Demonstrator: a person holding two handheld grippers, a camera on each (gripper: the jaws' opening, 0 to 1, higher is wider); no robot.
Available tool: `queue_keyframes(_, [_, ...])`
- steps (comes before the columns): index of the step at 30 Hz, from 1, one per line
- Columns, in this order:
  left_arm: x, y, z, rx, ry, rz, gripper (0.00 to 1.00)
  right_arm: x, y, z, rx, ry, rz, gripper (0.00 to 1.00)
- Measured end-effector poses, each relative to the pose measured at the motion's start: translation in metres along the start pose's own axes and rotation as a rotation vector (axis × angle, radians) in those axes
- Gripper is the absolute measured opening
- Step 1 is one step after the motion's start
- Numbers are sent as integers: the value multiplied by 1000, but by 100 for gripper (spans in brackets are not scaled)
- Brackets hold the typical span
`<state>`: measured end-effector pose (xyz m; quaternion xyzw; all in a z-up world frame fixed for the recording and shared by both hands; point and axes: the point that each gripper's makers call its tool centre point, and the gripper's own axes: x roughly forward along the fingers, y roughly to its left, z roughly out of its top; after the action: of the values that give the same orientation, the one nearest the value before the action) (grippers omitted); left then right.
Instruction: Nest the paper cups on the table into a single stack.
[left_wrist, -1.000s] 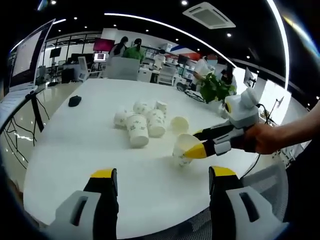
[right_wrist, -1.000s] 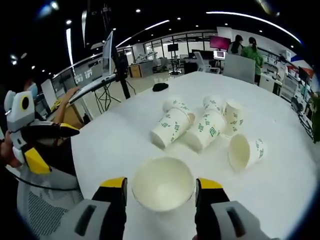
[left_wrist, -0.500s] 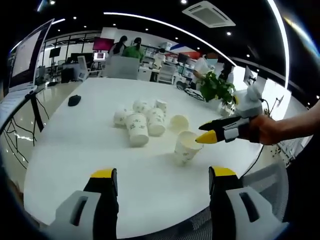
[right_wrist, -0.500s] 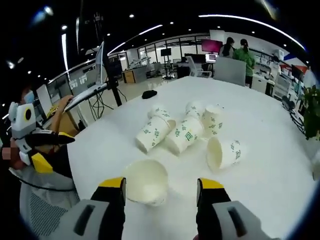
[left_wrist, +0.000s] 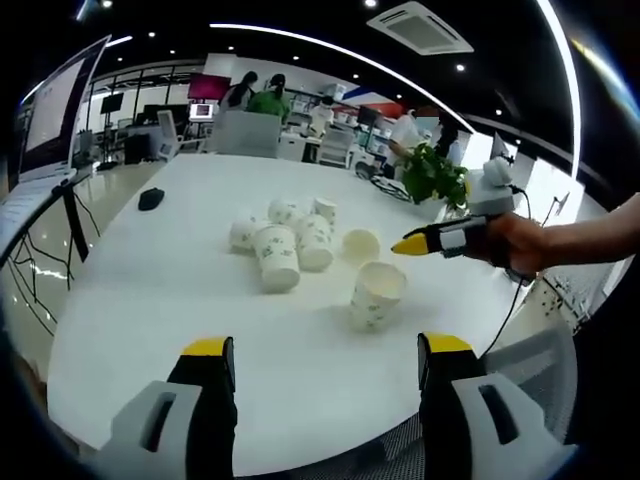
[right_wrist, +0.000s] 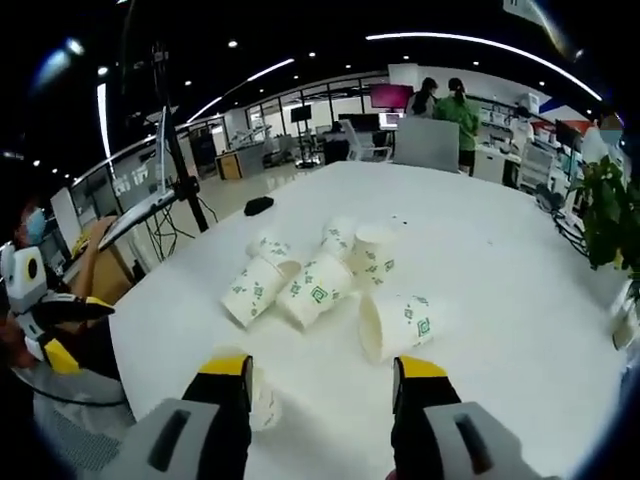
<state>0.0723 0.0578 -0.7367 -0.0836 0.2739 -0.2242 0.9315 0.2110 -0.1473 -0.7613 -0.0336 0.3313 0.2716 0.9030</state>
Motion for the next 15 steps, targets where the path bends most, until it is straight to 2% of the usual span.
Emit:
queue_keyframes(4, [1,1,-1,-5,1,0,74,4,-11,-2,-19,27,-60,55])
queue_keyframes(7, [1,1,-1,-7,3,0,74,17,-23,-2,-35,44,-100,54])
queue_keyframes(10, [1,2,-2,-10,4,2,74,19,-32,1,-101,70,-156,50])
queue_keyframes(15, [0,4,-1,-21,1,7,74,29,-39,6,-121,79,-183,44])
